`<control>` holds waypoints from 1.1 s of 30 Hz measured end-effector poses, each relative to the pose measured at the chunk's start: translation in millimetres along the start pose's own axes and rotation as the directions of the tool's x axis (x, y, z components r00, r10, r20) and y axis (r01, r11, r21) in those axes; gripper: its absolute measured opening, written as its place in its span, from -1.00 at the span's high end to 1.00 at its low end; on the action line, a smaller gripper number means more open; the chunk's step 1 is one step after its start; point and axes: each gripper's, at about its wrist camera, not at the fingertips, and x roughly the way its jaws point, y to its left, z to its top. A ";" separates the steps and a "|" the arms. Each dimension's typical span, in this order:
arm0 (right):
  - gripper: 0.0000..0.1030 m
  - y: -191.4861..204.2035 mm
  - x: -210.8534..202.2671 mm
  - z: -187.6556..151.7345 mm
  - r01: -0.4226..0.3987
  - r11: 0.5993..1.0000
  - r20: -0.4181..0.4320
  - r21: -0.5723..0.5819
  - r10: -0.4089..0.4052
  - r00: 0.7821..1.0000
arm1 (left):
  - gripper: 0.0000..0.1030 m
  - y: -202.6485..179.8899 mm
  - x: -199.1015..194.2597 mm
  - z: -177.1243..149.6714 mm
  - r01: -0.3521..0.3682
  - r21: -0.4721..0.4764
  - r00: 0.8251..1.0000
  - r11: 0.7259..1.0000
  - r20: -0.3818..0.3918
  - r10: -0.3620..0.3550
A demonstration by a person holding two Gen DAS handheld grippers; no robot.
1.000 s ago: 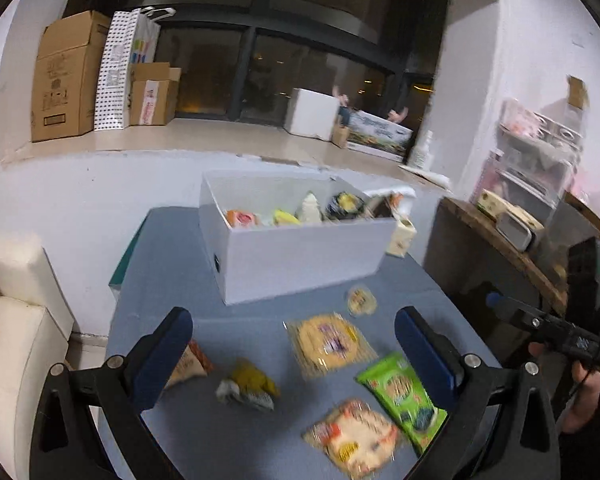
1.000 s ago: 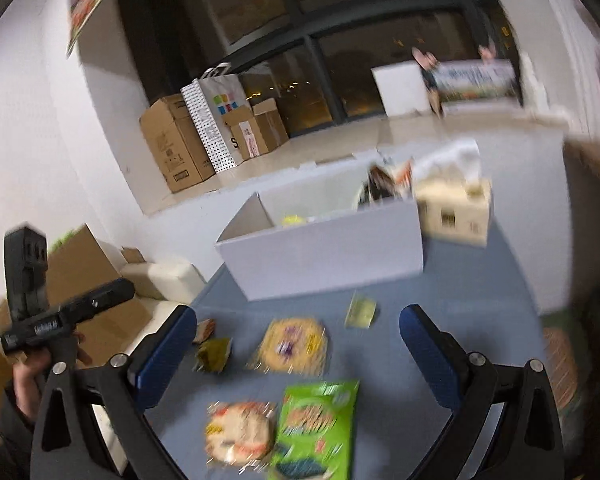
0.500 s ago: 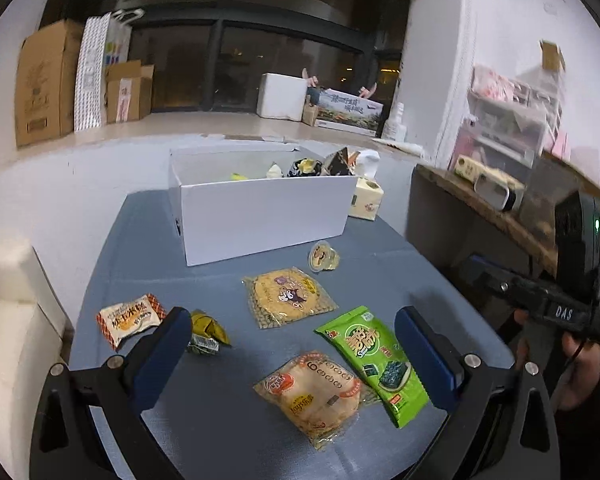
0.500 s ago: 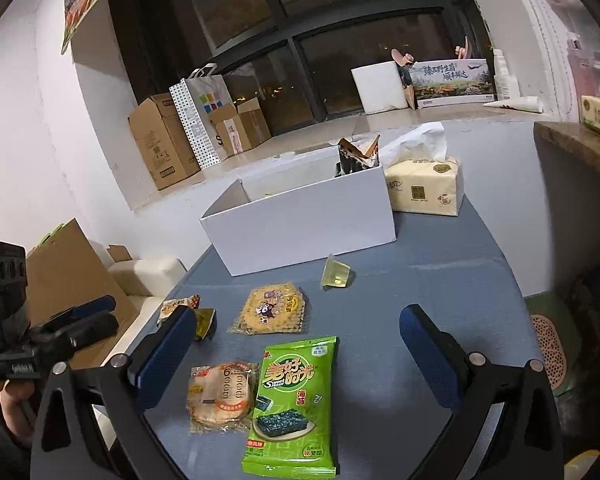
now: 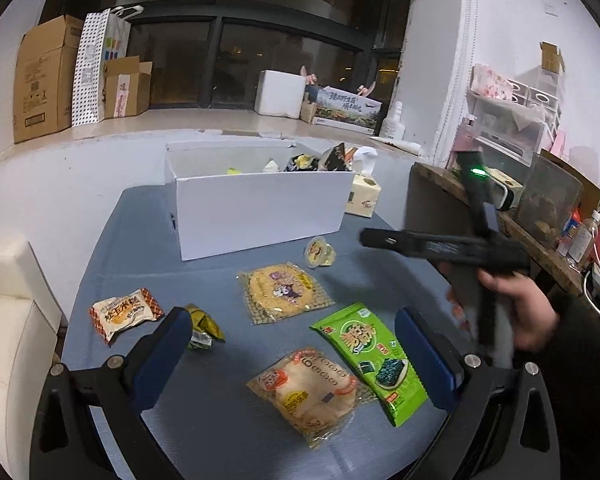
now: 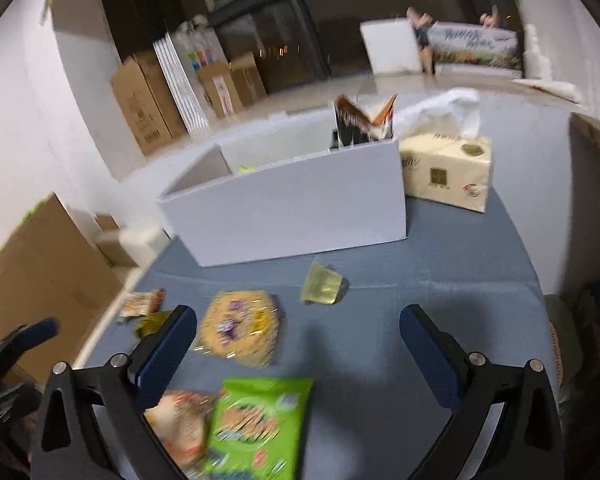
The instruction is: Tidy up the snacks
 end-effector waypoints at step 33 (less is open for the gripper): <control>0.99 -4.7 50.8 20.9 0.091 0.995 -0.099 -0.045 -0.095 0.991 | -1.00 27.9 2.7 -8.2 -0.031 -0.102 1.000 0.994 -0.002 0.031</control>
